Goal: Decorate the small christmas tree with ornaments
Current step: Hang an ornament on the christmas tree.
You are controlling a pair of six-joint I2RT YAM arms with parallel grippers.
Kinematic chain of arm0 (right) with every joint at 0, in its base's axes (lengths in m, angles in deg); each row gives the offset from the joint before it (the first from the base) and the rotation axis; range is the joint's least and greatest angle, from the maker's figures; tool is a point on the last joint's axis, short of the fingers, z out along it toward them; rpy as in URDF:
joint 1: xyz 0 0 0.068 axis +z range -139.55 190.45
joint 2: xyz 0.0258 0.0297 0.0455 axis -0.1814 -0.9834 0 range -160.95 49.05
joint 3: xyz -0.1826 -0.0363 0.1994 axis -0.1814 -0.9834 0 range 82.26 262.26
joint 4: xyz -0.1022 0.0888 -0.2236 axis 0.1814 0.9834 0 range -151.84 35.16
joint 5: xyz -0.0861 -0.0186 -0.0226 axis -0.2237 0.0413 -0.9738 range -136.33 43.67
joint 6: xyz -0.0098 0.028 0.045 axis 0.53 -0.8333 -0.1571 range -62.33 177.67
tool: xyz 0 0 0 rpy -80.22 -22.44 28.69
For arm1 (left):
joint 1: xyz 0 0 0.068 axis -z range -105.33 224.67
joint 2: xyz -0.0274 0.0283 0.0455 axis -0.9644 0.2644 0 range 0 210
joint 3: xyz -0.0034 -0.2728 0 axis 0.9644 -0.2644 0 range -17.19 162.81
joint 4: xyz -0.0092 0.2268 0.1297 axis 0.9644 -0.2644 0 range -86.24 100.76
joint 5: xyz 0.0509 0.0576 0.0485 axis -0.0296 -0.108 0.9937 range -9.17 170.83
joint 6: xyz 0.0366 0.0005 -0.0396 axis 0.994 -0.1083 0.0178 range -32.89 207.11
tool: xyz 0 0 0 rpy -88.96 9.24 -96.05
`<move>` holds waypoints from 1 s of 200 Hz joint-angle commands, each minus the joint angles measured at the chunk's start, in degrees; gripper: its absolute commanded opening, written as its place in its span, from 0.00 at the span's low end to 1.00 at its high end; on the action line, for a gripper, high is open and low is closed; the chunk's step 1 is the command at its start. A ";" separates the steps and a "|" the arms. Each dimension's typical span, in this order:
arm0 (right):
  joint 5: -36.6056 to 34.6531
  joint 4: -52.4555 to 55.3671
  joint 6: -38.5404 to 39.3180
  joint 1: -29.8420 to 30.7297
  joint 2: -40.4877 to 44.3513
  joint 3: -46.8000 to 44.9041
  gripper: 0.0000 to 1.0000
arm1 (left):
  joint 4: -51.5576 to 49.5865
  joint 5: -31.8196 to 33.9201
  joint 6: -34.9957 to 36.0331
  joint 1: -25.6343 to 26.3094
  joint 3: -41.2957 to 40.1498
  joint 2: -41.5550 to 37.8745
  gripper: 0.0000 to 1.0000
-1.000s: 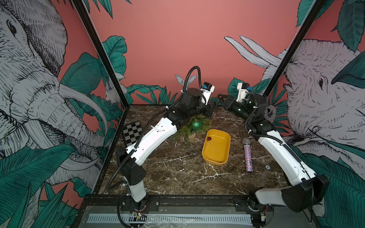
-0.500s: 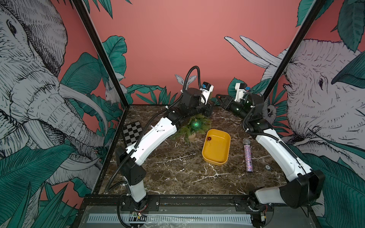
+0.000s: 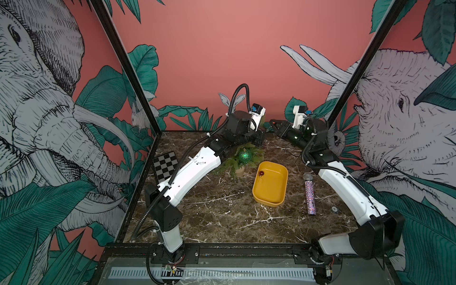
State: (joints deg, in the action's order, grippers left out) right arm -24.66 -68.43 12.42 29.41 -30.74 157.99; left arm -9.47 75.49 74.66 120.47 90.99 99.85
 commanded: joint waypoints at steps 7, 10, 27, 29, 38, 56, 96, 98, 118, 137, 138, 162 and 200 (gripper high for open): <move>-0.12 -3.34 -1.18 -0.33 0.38 -0.14 0.30 | 0.63 -0.44 -0.70 -0.36 -1.04 -1.66 0.00; -0.15 -3.33 -1.15 -0.33 0.46 -0.17 0.29 | 0.63 -0.45 -0.69 -0.35 -1.04 -1.66 0.00; -0.15 -3.35 -1.24 -0.33 0.73 -1.98 0.29 | 0.38 -0.53 -0.65 -0.32 -1.04 -1.61 0.00; -0.07 -3.34 -1.31 -0.33 0.81 -2.05 0.29 | 0.37 -0.54 -0.65 -0.31 -1.04 -1.64 0.00; 0.01 -3.51 -1.48 -0.33 1.00 -2.20 0.29 | 0.37 -0.83 -0.65 -0.36 -1.12 -1.67 0.00; 0.12 -3.59 -1.55 -0.41 1.64 -2.29 0.29 | 0.54 -1.26 -0.82 -0.36 -1.21 -1.95 0.00; -0.03 -3.45 -1.55 -0.42 3.57 -2.58 0.29 | 0.98 -2.98 -1.42 -0.32 -1.22 -2.53 0.00; -0.02 -3.50 -1.58 -0.42 3.67 -2.66 0.29 | 0.98 -3.00 -1.43 -0.35 -1.28 -2.62 0.00; -0.22 -3.84 -1.59 -0.41 4.60 -3.38 0.30 | 1.33 -3.78 -1.77 -0.31 -1.45 -2.91 0.00; -0.32 -4.06 -1.70 -0.41 4.95 -3.65 0.29 | 1.42 -3.89 -1.71 -0.36 -1.52 -3.19 0.00; -0.36 -4.01 -1.69 -0.42 5.01 -3.65 0.29 | 1.38 -3.89 -1.71 -0.31 -1.50 -3.22 0.00; -0.26 -4.05 -1.87 -0.42 4.61 -3.76 0.29 | 1.33 -3.79 -1.70 -0.33 -1.74 -3.35 0.00; -0.84 -4.42 -1.84 -0.42 3.42 -3.68 0.29 | 1.31 -3.45 -1.88 -0.37 -1.82 -2.95 0.00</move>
State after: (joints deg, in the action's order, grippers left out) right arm -24.88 -69.36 11.54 29.17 -26.87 154.51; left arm -9.12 72.25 73.37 120.32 89.79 99.48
